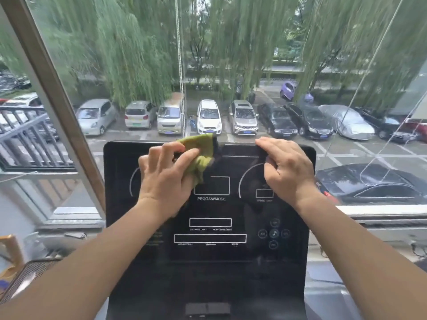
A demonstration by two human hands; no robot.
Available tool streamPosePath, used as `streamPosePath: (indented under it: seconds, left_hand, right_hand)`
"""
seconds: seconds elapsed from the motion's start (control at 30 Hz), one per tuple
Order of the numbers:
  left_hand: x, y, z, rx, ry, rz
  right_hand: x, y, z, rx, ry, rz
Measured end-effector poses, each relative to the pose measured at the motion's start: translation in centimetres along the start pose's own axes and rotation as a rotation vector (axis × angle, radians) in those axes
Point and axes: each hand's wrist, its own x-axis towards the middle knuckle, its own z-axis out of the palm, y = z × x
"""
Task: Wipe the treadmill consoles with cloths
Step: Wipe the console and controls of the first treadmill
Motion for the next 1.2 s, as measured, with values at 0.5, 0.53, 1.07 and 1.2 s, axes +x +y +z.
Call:
streamPosePath:
  seconds: [0.5, 0.53, 1.07, 1.2]
  left_hand:
    - [0.1, 1.1, -0.4, 0.098, 0.030, -0.137]
    - [0.1, 2.1, 0.2, 0.077, 0.072, -0.273]
    - [-0.5, 4.5, 1.5, 0.167, 0.081, -0.208]
    - [-7.2, 8.3, 3.7, 0.118, -0.011, 0.186]
  right_hand:
    - [-0.6, 1.2, 0.6, 0.038, -0.120, 0.059]
    - [-0.6, 1.2, 0.7, 0.043, -0.117, 0.071]
    - [0.7, 0.9, -1.4, 0.275, -0.214, 0.191]
    - [0.2, 1.0, -2.1, 0.095, -0.264, 0.227]
